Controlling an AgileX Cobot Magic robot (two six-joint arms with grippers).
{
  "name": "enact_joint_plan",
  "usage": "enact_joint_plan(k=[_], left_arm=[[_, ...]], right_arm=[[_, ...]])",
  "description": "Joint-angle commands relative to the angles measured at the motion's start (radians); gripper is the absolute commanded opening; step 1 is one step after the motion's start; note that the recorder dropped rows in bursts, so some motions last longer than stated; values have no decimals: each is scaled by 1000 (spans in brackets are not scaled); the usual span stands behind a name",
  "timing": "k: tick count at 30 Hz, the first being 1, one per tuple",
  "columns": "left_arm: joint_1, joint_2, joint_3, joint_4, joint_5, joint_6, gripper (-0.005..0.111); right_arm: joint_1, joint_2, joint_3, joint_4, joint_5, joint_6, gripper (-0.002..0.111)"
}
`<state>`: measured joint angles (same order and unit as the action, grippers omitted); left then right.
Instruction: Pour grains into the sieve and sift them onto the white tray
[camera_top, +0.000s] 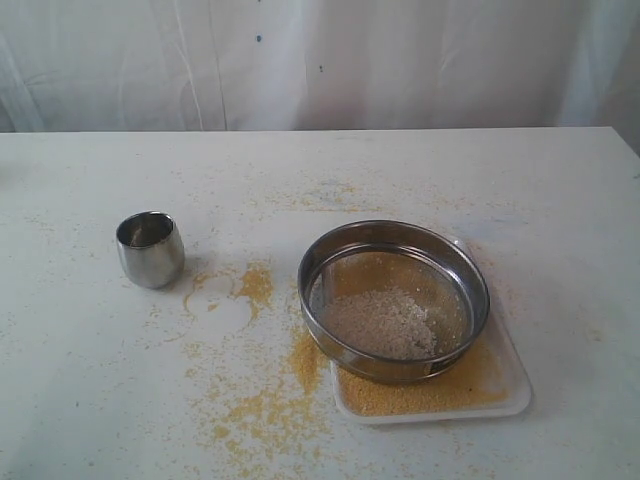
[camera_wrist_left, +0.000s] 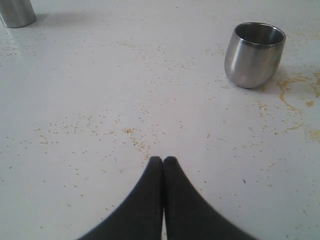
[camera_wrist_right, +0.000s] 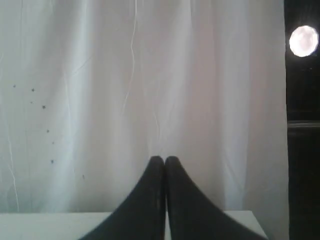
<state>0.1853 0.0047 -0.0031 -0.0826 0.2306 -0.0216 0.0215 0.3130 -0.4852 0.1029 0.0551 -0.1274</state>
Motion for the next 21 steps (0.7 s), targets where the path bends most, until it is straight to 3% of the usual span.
enact_joint_plan(k=[1,10,15,21], left_arm=[[1,-5,3,-5,0,0,0],[1,-5,3,-5,0,0,0],[1,-5,3,-5,0,0,0],[1,-5,3,-5,0,0,0]], right_arm=[[-3,-44,10,-9,203,-52,0],[-3,-37,90,-1,297,-51,0],[-3,-181,90,-6,214,-187,0],[-3,-222,114,-28,181,-86,0]])
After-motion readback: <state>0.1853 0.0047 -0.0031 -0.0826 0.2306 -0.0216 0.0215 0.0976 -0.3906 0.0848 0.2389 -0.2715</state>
